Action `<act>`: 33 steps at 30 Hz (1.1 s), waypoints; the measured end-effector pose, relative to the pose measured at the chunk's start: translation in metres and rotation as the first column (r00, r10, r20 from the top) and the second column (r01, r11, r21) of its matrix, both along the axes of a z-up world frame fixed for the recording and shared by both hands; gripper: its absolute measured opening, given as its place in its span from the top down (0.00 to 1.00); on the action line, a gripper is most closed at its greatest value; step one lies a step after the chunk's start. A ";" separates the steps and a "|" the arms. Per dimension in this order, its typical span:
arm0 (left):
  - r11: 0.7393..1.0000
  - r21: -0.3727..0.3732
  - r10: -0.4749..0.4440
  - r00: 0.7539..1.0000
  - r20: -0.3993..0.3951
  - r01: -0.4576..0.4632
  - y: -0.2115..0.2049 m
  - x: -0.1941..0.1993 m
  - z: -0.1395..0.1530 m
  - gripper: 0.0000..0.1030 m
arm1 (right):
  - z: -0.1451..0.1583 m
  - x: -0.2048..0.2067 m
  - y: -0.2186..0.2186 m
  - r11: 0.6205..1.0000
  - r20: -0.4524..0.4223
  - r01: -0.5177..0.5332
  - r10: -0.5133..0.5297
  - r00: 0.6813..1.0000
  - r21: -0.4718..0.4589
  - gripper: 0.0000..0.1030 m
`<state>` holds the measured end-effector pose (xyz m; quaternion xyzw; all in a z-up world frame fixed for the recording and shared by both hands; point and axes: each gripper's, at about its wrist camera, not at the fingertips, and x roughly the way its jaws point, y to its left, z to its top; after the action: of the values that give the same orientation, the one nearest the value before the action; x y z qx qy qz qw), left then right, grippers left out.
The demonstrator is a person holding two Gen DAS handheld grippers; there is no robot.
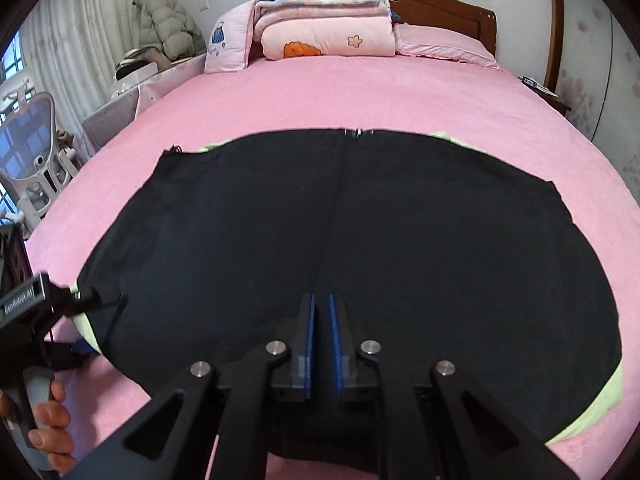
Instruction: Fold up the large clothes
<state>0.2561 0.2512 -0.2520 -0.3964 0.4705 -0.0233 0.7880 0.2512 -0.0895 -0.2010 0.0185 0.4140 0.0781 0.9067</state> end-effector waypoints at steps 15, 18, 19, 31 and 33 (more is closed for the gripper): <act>0.966 0.260 -0.067 0.958 0.277 -0.007 -0.053 0.023 0.082 0.95 | -0.008 -0.003 0.004 1.000 -0.027 -0.014 0.014 1.000 -0.016 0.93; 0.919 0.394 -0.166 0.918 0.360 0.012 -0.085 0.010 0.115 0.95 | -0.019 0.003 -0.002 0.999 -0.061 -0.002 0.004 0.998 0.033 0.93; 0.902 0.431 -0.206 0.901 0.382 0.023 -0.098 0.007 0.125 0.95 | -0.023 0.006 -0.006 0.998 -0.069 0.007 -0.003 0.998 0.065 0.94; 0.660 0.727 -0.603 0.711 0.360 0.191 -0.278 0.029 0.195 0.95 | 0.002 -0.025 -0.116 0.890 -0.129 0.146 -0.099 0.987 0.433 0.96; 0.603 0.763 -0.659 0.684 0.312 0.232 -0.312 0.033 0.190 0.95 | 0.011 -0.045 -0.148 0.891 -0.110 0.212 -0.183 0.977 0.402 0.96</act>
<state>0.2888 -0.0609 -0.0617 0.0793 0.2762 -0.1761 0.9415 0.2064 -0.2373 -0.1903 0.2534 0.4152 0.0703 0.8709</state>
